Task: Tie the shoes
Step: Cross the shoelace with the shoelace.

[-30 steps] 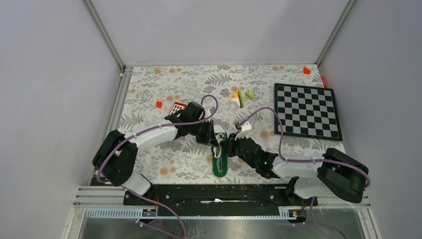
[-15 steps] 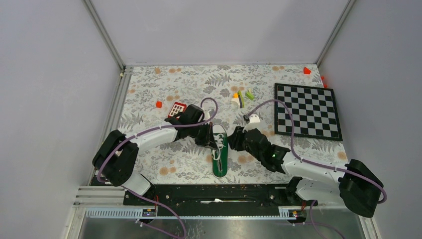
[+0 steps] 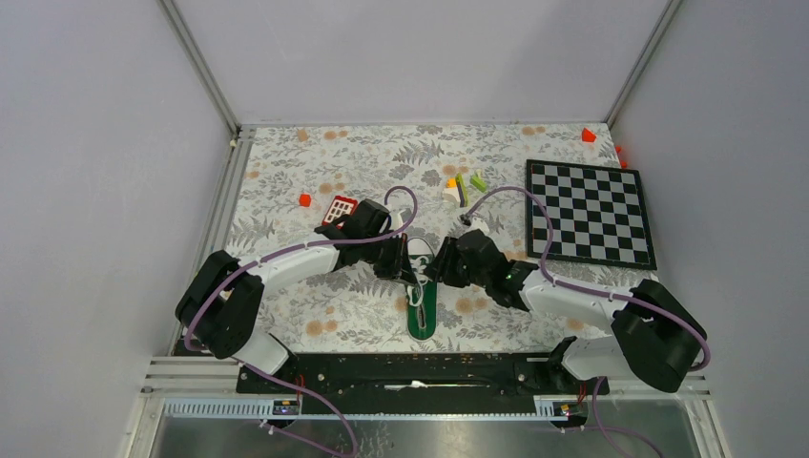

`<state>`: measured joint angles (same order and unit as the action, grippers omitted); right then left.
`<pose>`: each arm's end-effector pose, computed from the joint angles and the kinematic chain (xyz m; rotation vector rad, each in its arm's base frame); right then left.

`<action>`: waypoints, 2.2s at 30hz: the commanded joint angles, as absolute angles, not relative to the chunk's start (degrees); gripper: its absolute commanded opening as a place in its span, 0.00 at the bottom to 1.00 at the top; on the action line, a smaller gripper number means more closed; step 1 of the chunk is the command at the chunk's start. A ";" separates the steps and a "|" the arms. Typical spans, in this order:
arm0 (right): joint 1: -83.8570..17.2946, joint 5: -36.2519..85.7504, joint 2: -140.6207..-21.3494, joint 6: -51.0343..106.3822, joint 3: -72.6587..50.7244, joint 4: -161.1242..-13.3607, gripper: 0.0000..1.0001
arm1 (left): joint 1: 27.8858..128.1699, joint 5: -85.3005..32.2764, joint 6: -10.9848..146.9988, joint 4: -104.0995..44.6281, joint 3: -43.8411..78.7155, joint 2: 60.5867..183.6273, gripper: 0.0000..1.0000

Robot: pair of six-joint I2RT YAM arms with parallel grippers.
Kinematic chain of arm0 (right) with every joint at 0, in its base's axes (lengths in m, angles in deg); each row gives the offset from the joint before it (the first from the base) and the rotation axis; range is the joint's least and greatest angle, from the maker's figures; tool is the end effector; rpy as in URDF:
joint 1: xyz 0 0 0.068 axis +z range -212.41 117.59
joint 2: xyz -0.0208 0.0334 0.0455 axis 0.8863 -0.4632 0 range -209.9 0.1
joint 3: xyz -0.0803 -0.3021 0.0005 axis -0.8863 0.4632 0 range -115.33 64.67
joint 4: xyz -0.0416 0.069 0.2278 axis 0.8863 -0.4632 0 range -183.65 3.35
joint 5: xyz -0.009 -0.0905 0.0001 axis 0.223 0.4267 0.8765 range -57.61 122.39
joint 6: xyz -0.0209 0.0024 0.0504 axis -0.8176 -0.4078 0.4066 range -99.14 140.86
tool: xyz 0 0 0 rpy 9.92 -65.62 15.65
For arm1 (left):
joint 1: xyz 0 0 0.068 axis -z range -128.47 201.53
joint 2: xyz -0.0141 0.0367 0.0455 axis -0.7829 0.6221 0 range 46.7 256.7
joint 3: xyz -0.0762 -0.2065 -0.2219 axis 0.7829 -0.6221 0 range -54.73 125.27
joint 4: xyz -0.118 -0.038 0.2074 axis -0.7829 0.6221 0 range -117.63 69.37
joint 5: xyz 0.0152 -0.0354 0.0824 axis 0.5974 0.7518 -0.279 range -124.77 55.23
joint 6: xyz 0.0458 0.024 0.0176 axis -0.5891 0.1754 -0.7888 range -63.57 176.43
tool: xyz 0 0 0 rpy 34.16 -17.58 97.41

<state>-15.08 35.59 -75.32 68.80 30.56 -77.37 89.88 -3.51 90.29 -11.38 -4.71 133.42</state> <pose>0.1672 0.1785 0.2474 0.0474 2.2710 0.8866 0.2087 -0.1895 0.2482 0.3592 2.6926 -1.1453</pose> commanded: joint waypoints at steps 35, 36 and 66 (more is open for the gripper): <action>-21.81 24.61 -79.51 111.15 44.09 -58.13 0.35 | 90.13 -1.12 88.67 -13.70 -5.25 131.07 0.00; -21.85 24.84 -78.76 110.98 44.11 -58.66 0.35 | 90.12 -1.05 88.64 -13.75 -5.33 131.08 0.00; -21.83 21.10 -83.83 112.46 39.58 -56.59 0.36 | 90.07 -3.76 90.45 -22.96 -14.35 127.90 0.00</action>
